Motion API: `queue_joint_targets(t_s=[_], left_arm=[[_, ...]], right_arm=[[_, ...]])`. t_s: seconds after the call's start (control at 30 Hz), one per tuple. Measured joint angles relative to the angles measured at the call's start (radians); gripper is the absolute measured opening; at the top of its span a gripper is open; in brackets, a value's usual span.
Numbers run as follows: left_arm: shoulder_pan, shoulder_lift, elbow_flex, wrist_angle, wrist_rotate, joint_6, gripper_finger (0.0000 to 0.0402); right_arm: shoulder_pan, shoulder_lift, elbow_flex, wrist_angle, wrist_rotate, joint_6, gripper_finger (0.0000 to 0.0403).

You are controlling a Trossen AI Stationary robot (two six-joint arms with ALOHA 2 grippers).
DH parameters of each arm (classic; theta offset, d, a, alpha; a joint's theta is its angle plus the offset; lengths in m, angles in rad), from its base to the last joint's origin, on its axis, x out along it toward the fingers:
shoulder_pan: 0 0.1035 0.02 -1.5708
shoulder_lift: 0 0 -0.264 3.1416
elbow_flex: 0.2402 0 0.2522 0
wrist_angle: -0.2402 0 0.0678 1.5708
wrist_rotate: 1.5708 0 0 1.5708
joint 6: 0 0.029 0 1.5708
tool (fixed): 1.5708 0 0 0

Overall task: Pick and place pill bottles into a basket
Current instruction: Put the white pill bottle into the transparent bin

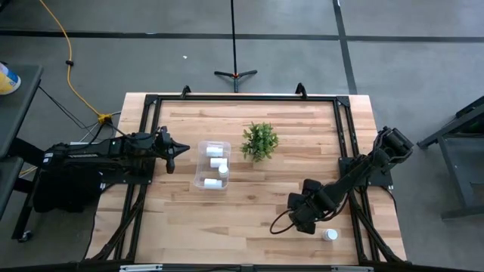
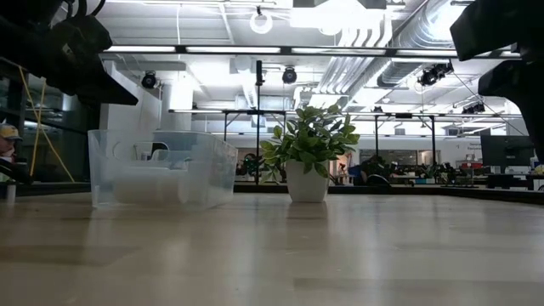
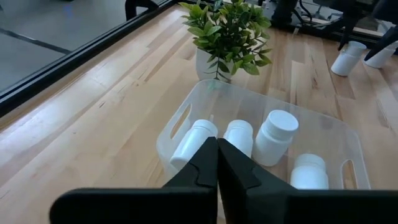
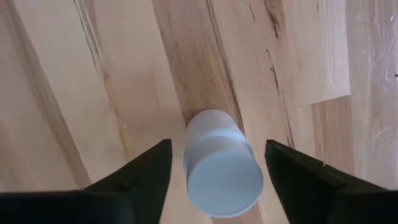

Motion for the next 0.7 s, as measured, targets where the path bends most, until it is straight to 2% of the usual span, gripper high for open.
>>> queue_joint_targets(t_s=[0.17, 0.27, 0.37, 0.43, 0.57, 0.7], left_arm=[[0.0, 0.0, 0.0, -0.002, 0.0, 0.005, 0.0021], [0.0, 0.0, 0.0, -0.003, 0.0, 0.007, 0.0023], [0.0, 0.0, 0.0, -0.003, 0.0, 0.007, 0.0044], [0.0, 0.0, 0.0, -0.003, 0.0, 0.004, 0.0049], [0.0, 0.0, 0.0, -0.005, 0.0, 0.003, 0.0022], [0.0, 0.0, 0.0, -0.011, 0.0, 0.003, 0.0021]], right_arm=[[0.002, 0.0, 0.0, 0.0, 0.0, -0.026, 0.0206], [0.003, 0.0, 0.0, 0.0, -0.001, -0.039, 0.018], [0.003, 0.0, 0.001, 0.0, -0.001, -0.06, 0.0161], [0.003, 0.0, 0.001, 0.0, -0.001, -0.083, 0.0155], [0.001, 0.0, 0.001, -0.001, 0.0, -0.104, 0.0158], [-0.013, 0.0, 0.001, -0.004, -0.008, -0.096, 0.0158]])
